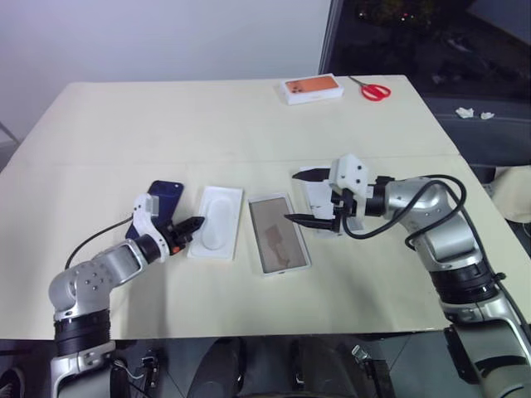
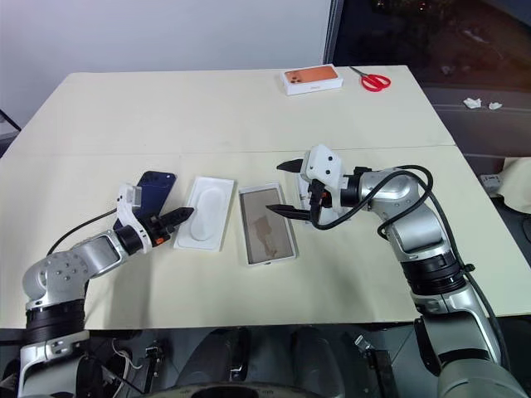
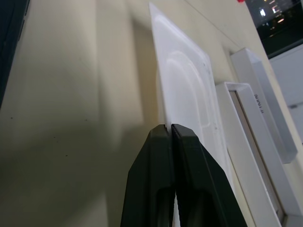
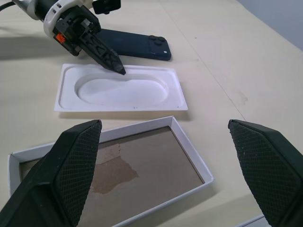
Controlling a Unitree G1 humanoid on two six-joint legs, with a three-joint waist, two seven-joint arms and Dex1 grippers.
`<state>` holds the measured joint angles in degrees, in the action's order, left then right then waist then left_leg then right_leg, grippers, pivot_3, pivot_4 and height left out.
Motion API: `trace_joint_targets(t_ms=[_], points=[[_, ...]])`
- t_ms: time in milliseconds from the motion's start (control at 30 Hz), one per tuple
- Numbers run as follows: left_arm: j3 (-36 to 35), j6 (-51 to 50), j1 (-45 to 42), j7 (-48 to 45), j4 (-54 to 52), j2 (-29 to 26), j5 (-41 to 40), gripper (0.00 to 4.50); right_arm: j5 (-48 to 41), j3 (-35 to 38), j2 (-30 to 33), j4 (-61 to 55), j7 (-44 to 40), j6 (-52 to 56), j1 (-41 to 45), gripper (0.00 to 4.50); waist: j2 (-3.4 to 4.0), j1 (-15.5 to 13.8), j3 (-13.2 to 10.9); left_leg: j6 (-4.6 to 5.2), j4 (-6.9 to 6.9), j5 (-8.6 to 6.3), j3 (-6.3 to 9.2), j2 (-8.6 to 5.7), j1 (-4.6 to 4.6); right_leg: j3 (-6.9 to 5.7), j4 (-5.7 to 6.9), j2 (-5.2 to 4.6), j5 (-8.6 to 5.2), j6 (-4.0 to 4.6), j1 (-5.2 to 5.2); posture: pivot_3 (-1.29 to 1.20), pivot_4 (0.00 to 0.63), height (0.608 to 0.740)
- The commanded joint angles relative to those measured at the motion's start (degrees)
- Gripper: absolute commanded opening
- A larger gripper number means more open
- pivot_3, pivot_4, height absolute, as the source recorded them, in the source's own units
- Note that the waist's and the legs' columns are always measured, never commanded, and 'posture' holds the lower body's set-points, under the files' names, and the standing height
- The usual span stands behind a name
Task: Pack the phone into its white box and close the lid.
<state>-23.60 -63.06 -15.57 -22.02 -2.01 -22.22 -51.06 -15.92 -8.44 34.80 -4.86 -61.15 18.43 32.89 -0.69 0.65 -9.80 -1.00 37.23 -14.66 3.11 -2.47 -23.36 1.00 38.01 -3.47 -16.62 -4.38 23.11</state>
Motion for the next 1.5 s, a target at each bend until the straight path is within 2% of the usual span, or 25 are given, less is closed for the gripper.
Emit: trace_joint_targets(t_ms=[33, 133, 367, 700, 800, 833, 1000, 1267, 1300, 1333, 1500], points=[[-2.6, -0.8, 0.6, 0.6, 1.1, 0.9, -2.7, 0.04, -0.4, 0.2, 0.0, -2.4, -0.2, -0.4, 0.7, 4.50, 0.00, 0.0, 0.0, 0.00, 0.00, 0.00, 0.00, 0.00, 0.00, 0.00, 0.00, 0.00, 0.00, 0.00, 0.00, 0.00, 0.150, 0.740], [-6.3, -2.0, 0.0, 1.6, 1.8, 1.5, -6.7, 0.04, -1.3, -0.1, 0.7, -3.3, -1.3, 0.8, -0.8, 4.50, 0.00, 0.0, 0.0, 0.00, 0.00, 0.00, 0.00, 0.00, 0.00, 0.00, 0.00, 0.00, 0.00, 0.00, 0.01, 0.00, 0.150, 0.740], [-11.2, -4.6, -0.1, 4.8, 2.3, 1.3, -13.8, 0.04, -6.9, -0.6, 7.9, -10.8, -10.2, 6.3, -9.5, 4.50, -0.06, -0.1, 0.0, 0.01, 0.02, 0.00, 0.03, -0.02, -0.05, -0.01, -0.04, -0.03, 0.00, 0.00, 0.00, 0.00, 0.150, 0.740], [-9.5, -4.6, -0.8, 6.6, -0.3, 0.2, -15.1, 0.04, 3.2, -9.4, 3.2, -4.8, -7.7, -3.6, -10.7, 4.50, -0.15, -0.2, 0.0, -0.03, 0.00, 0.02, 0.04, 0.00, -0.04, -0.01, -0.02, 0.01, 0.00, -0.01, 0.03, 0.00, 0.150, 0.740], [-9.1, -4.9, -0.5, 6.8, -1.1, -0.2, -15.1, 0.00, 5.0, -10.7, 2.8, -2.2, -8.7, -6.9, -10.2, 3.70, -0.18, -0.2, 0.0, -0.03, 0.02, 0.02, 0.06, -0.03, -0.04, -0.03, -0.03, -0.01, 0.00, 0.00, 0.00, 0.00, 0.150, 0.740], [-9.2, -5.0, -0.4, 7.0, -1.2, -0.2, -15.3, 0.00, 5.1, -10.9, 2.5, -1.8, -8.7, -7.2, -10.0, 3.31, -0.18, -0.1, 0.0, -0.03, 0.01, 0.02, 0.06, -0.03, -0.03, -0.03, -0.03, -0.01, 0.00, 0.00, 0.00, 0.00, 0.150, 0.740], [-8.6, -5.0, 0.2, 7.6, -2.3, -0.1, -16.1, 0.00, 7.8, -12.8, 0.7, 0.8, -8.6, -10.4, -9.5, 0.82, -0.18, 0.1, 0.0, -0.09, -0.03, 0.05, 0.08, -0.02, -0.03, -0.03, -0.02, 0.01, 0.00, 0.00, 0.03, 0.00, 0.150, 0.740], [-8.4, -4.4, 0.6, 8.0, -2.5, -0.6, -16.5, 0.00, 9.8, -14.4, 0.5, 4.4, -10.2, -12.8, -8.7, 0.82, -0.18, 0.0, 0.0, -0.10, -0.01, 0.06, 0.09, -0.03, -0.03, -0.03, -0.02, 0.00, 0.00, 0.00, 0.01, 0.00, 0.150, 0.740], [-8.4, -4.3, 0.5, 8.1, -2.4, -0.5, -16.5, 0.00, 9.9, -14.4, -0.1, 4.8, -9.8, -12.7, -8.5, 0.26, -0.18, 0.0, 0.0, -0.10, -0.01, 0.06, 0.09, -0.03, -0.03, -0.04, -0.02, 0.00, 0.00, 0.00, 0.01, 0.00, 0.150, 0.740], [-8.4, -4.3, 0.4, 8.2, -2.4, -0.4, -16.6, 0.00, 9.9, -14.3, -0.9, 5.2, -9.2, -12.7, -8.2, 0.02, -0.18, 0.0, 0.0, -0.10, -0.02, 0.06, 0.10, -0.03, -0.03, -0.04, -0.02, 0.01, 0.00, 0.00, 0.01, 0.00, 0.150, 0.740], [-7.7, -3.6, -1.1, 8.9, -3.1, 0.5, -17.2, 0.00, 12.2, -15.1, -4.6, 7.6, -6.8, -13.6, -5.7, 0.02, -0.19, 0.1, 0.0, -0.34, -0.03, 0.20, 0.11, -0.02, -0.02, -0.04, -0.02, 0.02, 0.00, 0.00, 0.03, 0.00, 0.150, 0.740]])
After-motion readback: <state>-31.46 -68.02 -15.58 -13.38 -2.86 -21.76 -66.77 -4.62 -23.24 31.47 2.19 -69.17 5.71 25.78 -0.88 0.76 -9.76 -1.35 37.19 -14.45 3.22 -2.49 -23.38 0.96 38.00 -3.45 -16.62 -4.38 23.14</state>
